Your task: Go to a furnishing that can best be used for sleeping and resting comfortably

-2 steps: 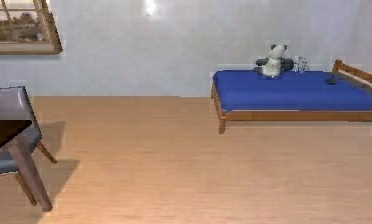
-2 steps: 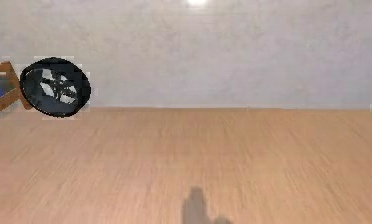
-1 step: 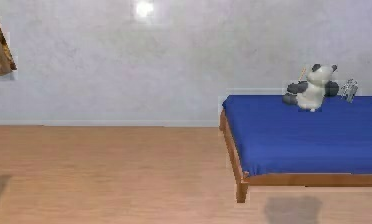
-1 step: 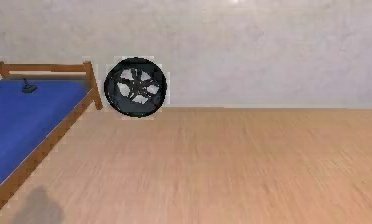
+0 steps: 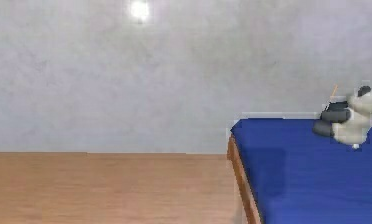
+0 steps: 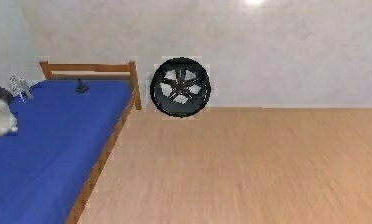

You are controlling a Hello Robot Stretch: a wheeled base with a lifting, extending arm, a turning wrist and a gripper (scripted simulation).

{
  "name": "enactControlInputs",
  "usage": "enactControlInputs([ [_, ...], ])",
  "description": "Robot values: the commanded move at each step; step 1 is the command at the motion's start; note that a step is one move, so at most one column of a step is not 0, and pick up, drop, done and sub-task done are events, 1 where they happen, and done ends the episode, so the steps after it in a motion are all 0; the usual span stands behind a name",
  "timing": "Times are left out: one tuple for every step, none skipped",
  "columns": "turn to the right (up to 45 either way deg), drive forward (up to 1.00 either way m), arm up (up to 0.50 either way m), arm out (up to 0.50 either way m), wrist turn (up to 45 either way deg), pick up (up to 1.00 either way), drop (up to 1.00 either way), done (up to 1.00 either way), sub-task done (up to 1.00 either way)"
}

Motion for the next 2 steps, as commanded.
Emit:
enactControlInputs([
  [45.0,0.00,0.00,0.00,0.0,0.00,0.00,0.00,0.00],
  [0.0,0.00,0.00,0.00,0.0,0.00,0.00,1.00,0.00],
])
